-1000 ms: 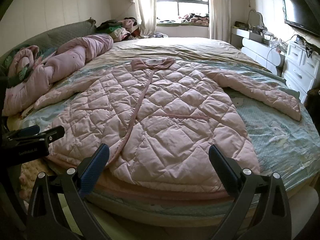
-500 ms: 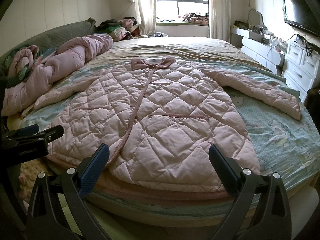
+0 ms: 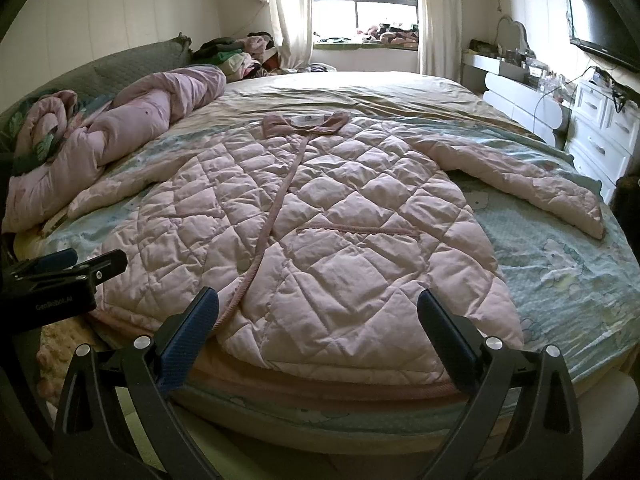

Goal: Fold large clothes

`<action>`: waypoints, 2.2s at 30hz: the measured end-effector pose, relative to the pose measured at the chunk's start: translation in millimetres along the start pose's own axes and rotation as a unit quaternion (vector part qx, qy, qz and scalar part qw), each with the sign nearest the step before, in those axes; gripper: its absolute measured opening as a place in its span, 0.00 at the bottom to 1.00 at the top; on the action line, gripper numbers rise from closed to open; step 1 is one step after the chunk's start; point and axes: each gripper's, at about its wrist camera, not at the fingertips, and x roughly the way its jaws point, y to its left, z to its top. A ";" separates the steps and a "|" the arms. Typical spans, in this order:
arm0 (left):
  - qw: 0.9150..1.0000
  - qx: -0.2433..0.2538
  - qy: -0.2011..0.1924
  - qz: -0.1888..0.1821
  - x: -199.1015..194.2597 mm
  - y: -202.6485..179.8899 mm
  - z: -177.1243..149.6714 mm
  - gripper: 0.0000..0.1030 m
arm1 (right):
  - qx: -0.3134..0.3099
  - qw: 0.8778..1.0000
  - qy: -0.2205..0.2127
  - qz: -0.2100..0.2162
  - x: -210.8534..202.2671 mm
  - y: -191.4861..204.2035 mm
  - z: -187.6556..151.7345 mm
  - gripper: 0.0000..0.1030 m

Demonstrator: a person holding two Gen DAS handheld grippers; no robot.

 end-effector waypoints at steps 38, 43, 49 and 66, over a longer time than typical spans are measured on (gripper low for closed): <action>1.000 -0.006 0.010 0.025 27.6 3.8 55.4 0.92 | 0.022 0.999 0.022 0.035 56.8 -17.9 61.4 0.96; 1.000 -0.001 0.014 0.026 33.7 -0.8 73.2 0.92 | 0.035 0.999 0.017 0.038 63.6 -27.9 79.2 0.96; 1.000 0.004 0.012 0.023 42.0 -9.1 94.8 0.92 | 0.045 0.999 0.002 0.029 70.4 -40.2 99.7 0.96; 1.000 0.010 0.021 0.006 80.8 -46.7 149.9 0.92 | 0.091 0.995 -0.029 -0.003 99.5 -100.0 158.0 0.96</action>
